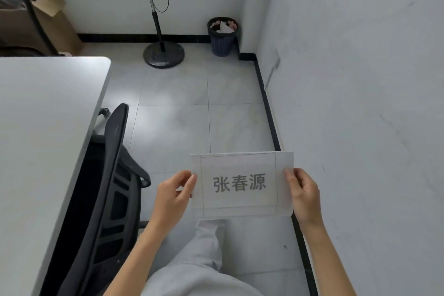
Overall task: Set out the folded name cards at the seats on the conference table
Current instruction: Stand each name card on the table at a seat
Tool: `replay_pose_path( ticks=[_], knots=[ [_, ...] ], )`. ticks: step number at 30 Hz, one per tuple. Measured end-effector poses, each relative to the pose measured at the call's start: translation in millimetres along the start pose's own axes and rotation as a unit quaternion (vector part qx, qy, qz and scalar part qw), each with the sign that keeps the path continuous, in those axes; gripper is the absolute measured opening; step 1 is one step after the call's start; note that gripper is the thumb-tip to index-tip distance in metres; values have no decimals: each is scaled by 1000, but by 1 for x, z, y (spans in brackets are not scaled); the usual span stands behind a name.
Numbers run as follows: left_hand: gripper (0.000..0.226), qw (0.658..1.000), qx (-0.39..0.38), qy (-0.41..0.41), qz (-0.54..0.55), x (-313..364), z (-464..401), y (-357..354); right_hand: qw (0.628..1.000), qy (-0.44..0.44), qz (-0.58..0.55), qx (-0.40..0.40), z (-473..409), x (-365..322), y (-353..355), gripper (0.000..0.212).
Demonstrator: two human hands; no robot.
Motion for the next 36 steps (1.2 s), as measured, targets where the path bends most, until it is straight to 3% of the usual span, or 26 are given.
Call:
replay_pose_path(
  ticks=[3,9,11,15,19,23,25,28,33,36],
  knots=[
    [20,1000,3,2,-11,19,-69,-8,1000,-6,7,-2,-64,14,-16,65],
    [19,999,13,-5,-43,83,-210,-2,999,3,38,-13,-211,12,-58,91],
    [22,999,23,-1,-45,105,-252,8,999,10,44,-26,-259,2,-76,78],
    [21,998,49,21,-39,134,-328,34,996,21,38,-74,-350,-13,-123,30],
    [31,992,108,57,-12,142,-401,65,986,56,37,-154,-444,-19,-191,24],
    [41,978,173,105,45,140,-463,99,960,102,28,-259,-538,-27,-278,33],
    [44,962,221,140,81,138,-488,117,936,142,27,-320,-584,-36,-329,44],
    [22,924,303,193,130,142,-512,143,894,208,35,-395,-636,-64,-407,49],
    [19,825,460,271,186,138,-535,192,793,320,30,-517,-672,-118,-538,39],
    [18,765,533,303,196,126,-542,221,733,341,5,-588,-668,-143,-615,38]
  ],
)
Point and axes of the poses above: each hand's wrist, its own z-axis away from the middle knuckle, its own y-axis out of the back of the hand, x = y × z, the point moved 1 cm from there along -z, towards the middle knuckle, and after that the axes turned 15 degrees about y, right-handed, at the moved point
